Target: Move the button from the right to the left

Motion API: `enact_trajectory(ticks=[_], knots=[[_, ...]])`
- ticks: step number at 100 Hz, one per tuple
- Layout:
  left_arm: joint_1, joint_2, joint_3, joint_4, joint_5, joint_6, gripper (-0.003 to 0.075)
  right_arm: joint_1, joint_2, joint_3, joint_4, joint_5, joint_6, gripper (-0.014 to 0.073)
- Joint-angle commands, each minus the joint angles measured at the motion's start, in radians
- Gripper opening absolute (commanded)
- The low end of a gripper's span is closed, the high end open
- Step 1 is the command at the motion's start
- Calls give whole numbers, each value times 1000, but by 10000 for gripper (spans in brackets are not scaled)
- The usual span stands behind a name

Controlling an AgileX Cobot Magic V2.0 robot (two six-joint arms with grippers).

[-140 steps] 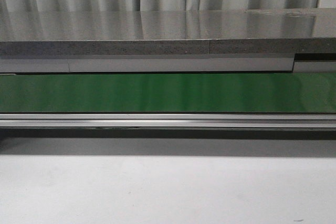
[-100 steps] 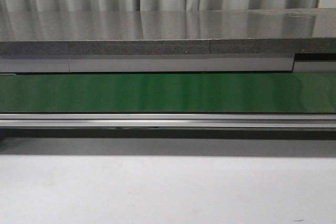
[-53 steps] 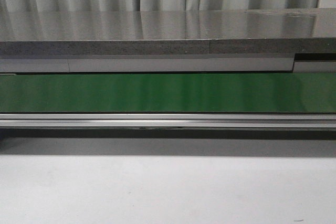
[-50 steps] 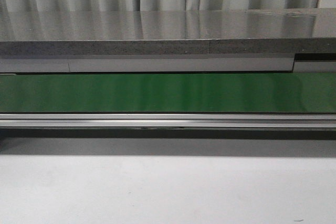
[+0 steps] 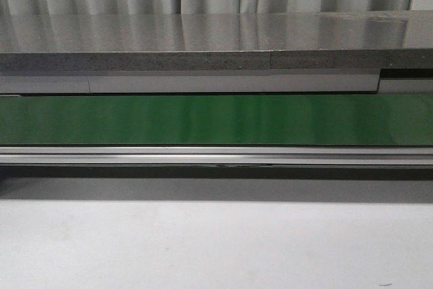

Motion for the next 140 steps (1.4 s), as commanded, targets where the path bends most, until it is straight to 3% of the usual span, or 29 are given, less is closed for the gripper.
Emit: enact_trajectory(ticks=[1,54,108,120,140], knots=[[-6,-36,41,0,-91,-12,5,1,49,-108,4,33,1,-68],[-6,-36,41,0,-91,-12,5,1,504,-548,27,536,1,-68],[-6,-36,41,0,-91,-12,5,1,621,-573,57,514,1,-56],[-6,-36,41,0,-91,-12,5,1,621,-573,57,518,1,53],[-6,-36,41,0,-91,-12,5,1,621,-573,57,522,1,413]])
